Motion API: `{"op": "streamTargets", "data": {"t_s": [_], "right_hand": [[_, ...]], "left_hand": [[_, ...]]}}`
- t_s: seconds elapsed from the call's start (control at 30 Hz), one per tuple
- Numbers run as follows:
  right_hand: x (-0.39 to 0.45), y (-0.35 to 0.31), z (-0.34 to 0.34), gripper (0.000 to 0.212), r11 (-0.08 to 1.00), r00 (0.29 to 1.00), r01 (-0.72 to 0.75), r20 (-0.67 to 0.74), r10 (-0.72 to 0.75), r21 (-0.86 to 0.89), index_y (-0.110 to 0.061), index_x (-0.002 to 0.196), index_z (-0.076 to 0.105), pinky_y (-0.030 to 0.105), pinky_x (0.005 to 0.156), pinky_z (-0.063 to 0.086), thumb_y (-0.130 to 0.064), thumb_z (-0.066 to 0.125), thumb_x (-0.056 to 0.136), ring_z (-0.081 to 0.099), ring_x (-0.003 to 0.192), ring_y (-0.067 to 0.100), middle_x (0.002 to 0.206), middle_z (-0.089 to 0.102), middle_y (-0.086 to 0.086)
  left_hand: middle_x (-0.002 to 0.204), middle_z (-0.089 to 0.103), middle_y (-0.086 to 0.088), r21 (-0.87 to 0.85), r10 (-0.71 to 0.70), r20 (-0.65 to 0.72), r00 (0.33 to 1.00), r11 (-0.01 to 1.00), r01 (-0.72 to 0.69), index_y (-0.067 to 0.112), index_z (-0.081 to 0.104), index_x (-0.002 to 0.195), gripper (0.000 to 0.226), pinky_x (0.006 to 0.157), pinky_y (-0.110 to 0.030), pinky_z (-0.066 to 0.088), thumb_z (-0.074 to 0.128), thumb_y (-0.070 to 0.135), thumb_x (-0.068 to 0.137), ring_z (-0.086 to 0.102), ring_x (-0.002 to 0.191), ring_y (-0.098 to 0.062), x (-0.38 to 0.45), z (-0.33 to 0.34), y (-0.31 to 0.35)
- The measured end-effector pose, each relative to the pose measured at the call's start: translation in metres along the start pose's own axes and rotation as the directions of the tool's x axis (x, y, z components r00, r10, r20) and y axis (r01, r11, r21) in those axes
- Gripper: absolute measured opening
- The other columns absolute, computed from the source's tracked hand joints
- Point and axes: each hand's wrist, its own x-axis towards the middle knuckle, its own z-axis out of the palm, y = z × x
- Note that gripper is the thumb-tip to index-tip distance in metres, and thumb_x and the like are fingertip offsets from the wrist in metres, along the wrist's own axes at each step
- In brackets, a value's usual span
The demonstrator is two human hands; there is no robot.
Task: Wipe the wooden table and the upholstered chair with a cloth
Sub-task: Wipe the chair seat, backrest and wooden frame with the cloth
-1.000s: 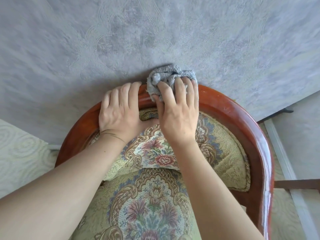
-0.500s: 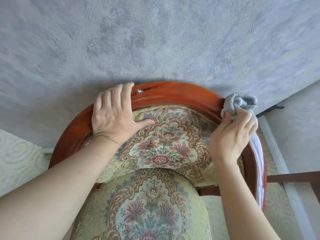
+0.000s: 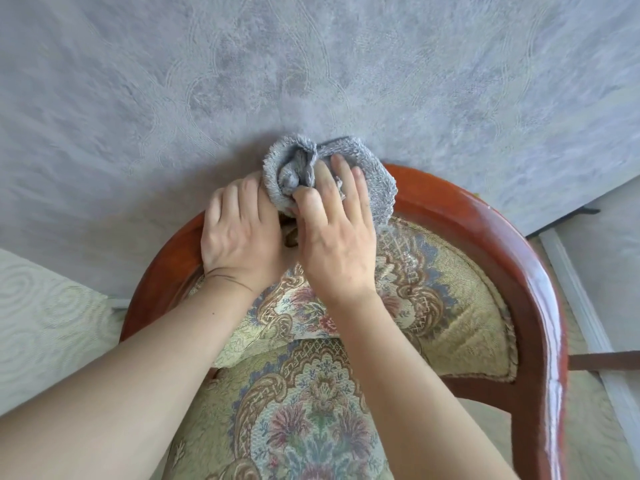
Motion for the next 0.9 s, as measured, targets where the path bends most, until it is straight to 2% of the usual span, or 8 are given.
{"op": "streamTargets", "data": {"t_s": [0.1, 0.2, 0.3, 0.43, 0.57, 0.63, 0.73, 0.9], "right_hand": [[-0.003, 0.02, -0.009, 0.013, 0.996, 0.997, -0.055, -0.054, 0.051, -0.072, -0.006, 0.105, 0.053, 0.049, 0.121, 0.023, -0.007, 0.059, 0.093, 0.044, 0.136, 0.042, 0.137, 0.057, 0.021], [-0.011, 0.048, -0.024, 0.012, 0.977, 0.977, -0.183, -0.131, 0.168, -0.111, -0.006, 0.104, 0.056, 0.05, 0.12, 0.025, -0.016, 0.052, 0.1, 0.044, 0.135, 0.042, 0.137, 0.056, 0.023], [-0.025, 0.081, -0.046, 0.015, 0.93, 0.933, -0.335, -0.188, 0.306, -0.149, -0.007, 0.106, 0.05, 0.052, 0.118, 0.027, -0.021, 0.047, 0.104, 0.047, 0.131, 0.041, 0.132, 0.057, 0.026], [-0.059, 0.113, -0.077, 0.012, 0.831, 0.825, -0.541, -0.275, 0.494, -0.132, -0.01, 0.105, 0.042, 0.058, 0.102, 0.038, -0.021, 0.047, 0.102, 0.053, 0.107, 0.039, 0.105, 0.058, 0.022], [-0.059, 0.108, -0.077, 0.02, 0.712, 0.659, -0.701, -0.345, 0.669, 0.04, 0.0, 0.097, 0.05, 0.061, 0.096, 0.038, -0.02, 0.046, 0.1, 0.051, 0.099, 0.036, 0.096, 0.056, 0.019], [-0.044, 0.094, -0.066, 0.018, 0.693, 0.61, -0.712, -0.39, 0.69, 0.113, -0.001, 0.094, 0.05, 0.063, 0.104, 0.033, -0.018, 0.046, 0.1, 0.053, 0.107, 0.037, 0.103, 0.06, 0.022], [-0.02, 0.063, -0.04, 0.018, 0.818, 0.761, -0.567, -0.319, 0.565, 0.094, -0.002, 0.095, 0.054, 0.052, 0.122, 0.013, -0.017, 0.045, 0.101, 0.046, 0.131, 0.042, 0.123, 0.06, 0.025], [0.002, 0.013, -0.005, 0.014, 0.967, 0.966, -0.21, -0.124, 0.228, 0.144, -0.001, 0.103, 0.063, 0.053, 0.121, 0.016, -0.01, 0.054, 0.095, 0.04, 0.138, 0.044, 0.126, 0.06, 0.023]], "left_hand": [[0.12, 0.061, -0.013, -0.035, 0.013, 0.061, 0.998, 0.999, -0.011, 0.005, 0.053, 0.131, 0.089, 0.09, -0.043, 0.04, 0.054, 0.079, 0.083, 0.051, 0.102, -0.032, -0.001, 0.0, -0.003], [0.127, 0.056, -0.011, -0.004, 0.019, 0.152, 0.988, 1.0, -0.019, 0.009, 0.047, 0.139, 0.115, 0.097, -0.042, 0.034, 0.066, 0.09, 0.059, 0.047, 0.111, -0.029, -0.002, 0.0, -0.008], [0.128, 0.053, -0.01, 0.012, 0.027, 0.174, 0.984, 0.999, -0.03, 0.008, 0.045, 0.14, 0.12, 0.098, -0.041, 0.032, 0.063, 0.093, 0.057, 0.044, 0.114, -0.028, -0.001, 0.0, -0.007], [0.127, 0.053, -0.012, 0.017, 0.017, 0.17, 0.985, 1.0, -0.021, 0.007, 0.045, 0.14, 0.119, 0.098, -0.041, 0.032, 0.063, 0.092, 0.058, 0.044, 0.113, -0.029, 0.0, 0.0, -0.007], [0.127, 0.054, -0.014, 0.026, 0.005, 0.163, 0.987, 1.0, -0.01, 0.007, 0.045, 0.139, 0.12, 0.097, -0.042, 0.031, 0.065, 0.091, 0.056, 0.044, 0.112, -0.03, 0.0, 0.0, -0.006], [0.127, 0.054, -0.013, 0.024, 0.006, 0.151, 0.989, 1.0, -0.01, 0.007, 0.045, 0.139, 0.12, 0.097, -0.042, 0.031, 0.064, 0.092, 0.057, 0.044, 0.112, -0.03, 0.0, 0.001, -0.006], [0.126, 0.055, -0.013, 0.019, 0.005, 0.129, 0.992, 1.0, -0.008, 0.007, 0.046, 0.139, 0.118, 0.097, -0.043, 0.032, 0.061, 0.093, 0.06, 0.044, 0.112, -0.03, -0.002, 0.002, -0.005], [0.121, 0.062, -0.014, 0.003, 0.01, 0.001, 1.0, 1.0, -0.01, 0.006, 0.052, 0.133, 0.08, 0.092, -0.045, 0.041, 0.04, 0.073, 0.091, 0.054, 0.104, -0.034, -0.003, 0.002, 0.0]]}}
